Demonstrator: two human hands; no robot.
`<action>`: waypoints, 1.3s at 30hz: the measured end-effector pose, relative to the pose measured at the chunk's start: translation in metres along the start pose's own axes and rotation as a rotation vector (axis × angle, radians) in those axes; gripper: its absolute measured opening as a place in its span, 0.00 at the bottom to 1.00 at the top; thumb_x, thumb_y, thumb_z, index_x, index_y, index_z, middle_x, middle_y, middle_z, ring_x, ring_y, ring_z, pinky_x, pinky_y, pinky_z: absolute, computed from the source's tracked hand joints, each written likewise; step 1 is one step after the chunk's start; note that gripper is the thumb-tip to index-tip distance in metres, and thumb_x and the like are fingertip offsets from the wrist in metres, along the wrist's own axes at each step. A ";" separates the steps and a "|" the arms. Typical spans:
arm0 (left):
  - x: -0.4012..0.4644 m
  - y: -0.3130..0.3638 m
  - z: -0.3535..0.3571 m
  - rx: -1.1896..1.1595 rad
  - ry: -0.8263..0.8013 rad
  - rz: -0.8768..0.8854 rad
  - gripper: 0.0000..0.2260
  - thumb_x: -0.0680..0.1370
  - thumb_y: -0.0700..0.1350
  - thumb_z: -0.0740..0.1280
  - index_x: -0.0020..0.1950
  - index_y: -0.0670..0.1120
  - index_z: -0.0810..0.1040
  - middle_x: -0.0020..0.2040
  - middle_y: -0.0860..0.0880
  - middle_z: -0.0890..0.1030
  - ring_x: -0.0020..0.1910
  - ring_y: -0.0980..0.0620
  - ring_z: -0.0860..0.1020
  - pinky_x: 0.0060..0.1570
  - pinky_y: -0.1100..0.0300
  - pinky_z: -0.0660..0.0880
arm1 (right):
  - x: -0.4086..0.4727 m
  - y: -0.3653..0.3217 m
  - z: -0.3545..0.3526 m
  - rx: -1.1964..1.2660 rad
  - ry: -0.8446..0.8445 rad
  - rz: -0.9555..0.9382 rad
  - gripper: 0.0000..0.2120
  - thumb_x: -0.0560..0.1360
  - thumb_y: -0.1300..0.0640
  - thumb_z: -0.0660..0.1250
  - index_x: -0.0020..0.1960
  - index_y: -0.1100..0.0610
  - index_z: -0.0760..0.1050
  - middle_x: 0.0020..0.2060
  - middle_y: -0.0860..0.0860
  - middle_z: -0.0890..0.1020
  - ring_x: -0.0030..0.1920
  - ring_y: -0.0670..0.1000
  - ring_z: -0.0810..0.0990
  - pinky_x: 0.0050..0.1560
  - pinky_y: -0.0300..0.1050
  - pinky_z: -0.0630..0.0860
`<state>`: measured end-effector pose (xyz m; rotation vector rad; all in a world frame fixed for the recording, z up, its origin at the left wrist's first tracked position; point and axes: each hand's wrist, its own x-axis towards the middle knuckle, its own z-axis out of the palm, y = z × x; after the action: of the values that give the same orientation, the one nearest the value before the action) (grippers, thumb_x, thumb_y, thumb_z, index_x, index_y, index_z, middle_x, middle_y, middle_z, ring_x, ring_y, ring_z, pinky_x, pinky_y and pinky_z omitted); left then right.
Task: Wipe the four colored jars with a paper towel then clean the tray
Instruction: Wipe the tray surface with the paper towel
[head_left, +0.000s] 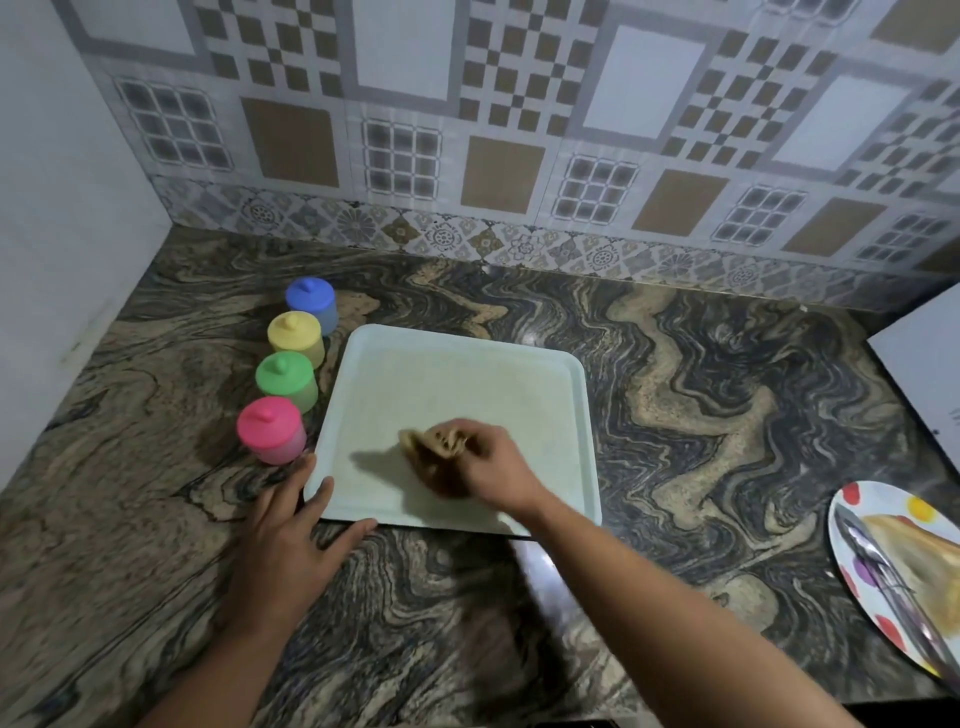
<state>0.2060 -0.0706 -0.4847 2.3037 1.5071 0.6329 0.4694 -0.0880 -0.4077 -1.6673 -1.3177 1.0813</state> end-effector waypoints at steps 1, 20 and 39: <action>0.000 0.001 0.000 0.003 -0.002 -0.002 0.41 0.74 0.75 0.57 0.64 0.40 0.82 0.76 0.46 0.71 0.70 0.38 0.69 0.62 0.38 0.75 | 0.016 0.001 -0.022 0.080 0.102 0.049 0.07 0.78 0.65 0.68 0.54 0.65 0.83 0.41 0.50 0.86 0.40 0.44 0.82 0.43 0.39 0.79; -0.002 -0.001 0.002 -0.005 0.005 -0.009 0.39 0.74 0.74 0.58 0.65 0.42 0.82 0.77 0.48 0.69 0.71 0.39 0.69 0.62 0.38 0.75 | 0.066 0.018 -0.067 -0.120 0.217 0.136 0.09 0.80 0.62 0.68 0.46 0.54 0.84 0.38 0.49 0.86 0.42 0.54 0.83 0.41 0.42 0.77; -0.001 -0.001 0.002 -0.015 0.004 0.007 0.39 0.74 0.73 0.59 0.65 0.41 0.81 0.76 0.47 0.70 0.70 0.41 0.70 0.63 0.39 0.75 | 0.041 0.025 -0.038 -0.488 0.262 -0.027 0.18 0.77 0.52 0.65 0.66 0.51 0.79 0.63 0.54 0.80 0.63 0.56 0.78 0.65 0.50 0.76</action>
<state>0.2060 -0.0714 -0.4872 2.2988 1.4920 0.6493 0.5178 -0.0544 -0.4231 -2.0513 -1.4983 0.5187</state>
